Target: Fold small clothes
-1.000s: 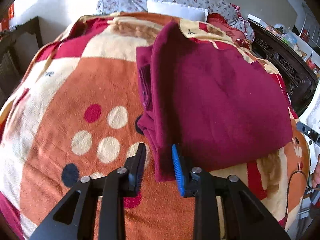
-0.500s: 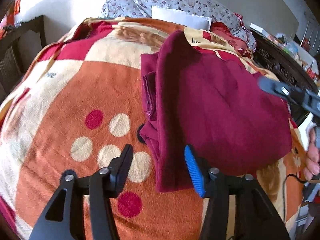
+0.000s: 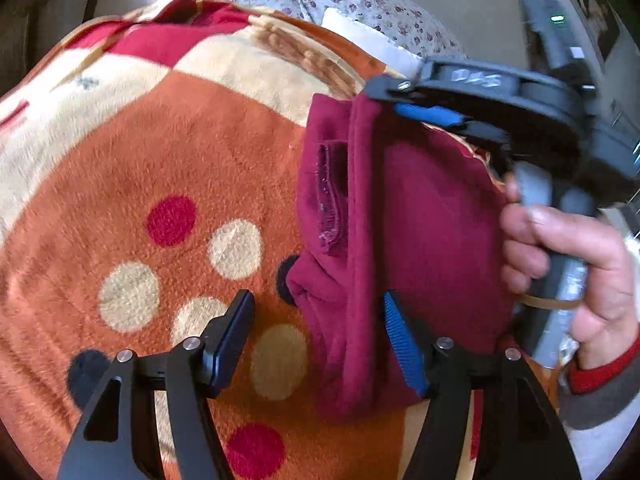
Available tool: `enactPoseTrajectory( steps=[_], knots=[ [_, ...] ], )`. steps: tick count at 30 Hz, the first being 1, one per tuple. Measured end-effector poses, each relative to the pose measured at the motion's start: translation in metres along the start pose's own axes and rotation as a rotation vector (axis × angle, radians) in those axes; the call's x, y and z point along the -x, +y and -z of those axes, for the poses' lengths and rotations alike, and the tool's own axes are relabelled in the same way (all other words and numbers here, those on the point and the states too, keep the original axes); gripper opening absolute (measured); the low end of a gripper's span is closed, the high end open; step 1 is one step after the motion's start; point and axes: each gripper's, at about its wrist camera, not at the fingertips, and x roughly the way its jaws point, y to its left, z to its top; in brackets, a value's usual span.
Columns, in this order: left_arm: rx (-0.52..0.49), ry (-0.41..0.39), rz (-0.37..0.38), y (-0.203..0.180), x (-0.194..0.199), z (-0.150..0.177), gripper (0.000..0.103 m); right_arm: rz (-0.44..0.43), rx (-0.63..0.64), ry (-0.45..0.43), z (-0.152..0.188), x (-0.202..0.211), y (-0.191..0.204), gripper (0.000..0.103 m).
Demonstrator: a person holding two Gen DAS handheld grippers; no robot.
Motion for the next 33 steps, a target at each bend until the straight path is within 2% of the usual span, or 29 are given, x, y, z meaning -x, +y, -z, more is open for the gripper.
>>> enactPoseTrajectory(
  steps=[5, 7, 9, 11, 12, 18, 21, 23, 25, 26, 27, 28, 33],
  knots=[
    [0.019, -0.015, 0.067, 0.006, -0.004, -0.003, 0.075, 0.037, 0.026, 0.009, 0.001, -0.012, 0.005, 0.045],
    [0.03, -0.015, 0.092, 0.007, -0.006, -0.003, 0.08, 0.023, 0.011, 0.036, -0.002, -0.009, 0.005, 0.056],
    [0.015, -0.019, 0.1, 0.004, -0.008, -0.003, 0.084, 0.021, -0.005, 0.057, -0.003, -0.005, 0.009, 0.062],
    [0.008, -0.02, 0.103, 0.001, -0.009, -0.003, 0.086, 0.04, 0.013, 0.077, -0.003, -0.005, 0.017, 0.069],
    [0.006, -0.023, 0.105, 0.0, -0.01, -0.002, 0.086, 0.05, 0.028, 0.098, -0.002, -0.008, 0.022, 0.076],
    [0.009, -0.032, 0.118, 0.001, -0.012, -0.002, 0.087, 0.179, 0.147, 0.168, 0.003, -0.027, 0.054, 0.09],
    [0.017, -0.033, 0.13, 0.005, -0.01, 0.003, 0.087, 0.245, 0.204, 0.173, 0.007, -0.036, 0.062, 0.09],
    [0.019, -0.033, 0.134, 0.006, -0.01, 0.003, 0.087, 0.279, 0.247, 0.15, 0.013, -0.036, 0.064, 0.084],
    [0.016, -0.035, 0.135, 0.006, -0.01, 0.003, 0.088, 0.284, 0.274, 0.12, 0.017, -0.028, 0.061, 0.06],
    [0.015, -0.035, 0.135, 0.006, -0.01, 0.003, 0.088, 0.252, 0.268, 0.109, 0.016, -0.022, 0.057, 0.05],
    [0.015, -0.036, 0.136, 0.006, -0.01, 0.003, 0.089, 0.204, 0.24, 0.103, 0.014, -0.013, 0.051, 0.029],
    [0.016, -0.038, 0.138, 0.006, -0.011, 0.002, 0.089, 0.163, 0.205, 0.094, 0.011, -0.004, 0.043, 0.021],
    [0.021, -0.05, 0.151, 0.007, -0.01, 0.005, 0.093, 0.03, 0.091, 0.044, 0.005, 0.027, 0.018, 0.016]
  ],
)
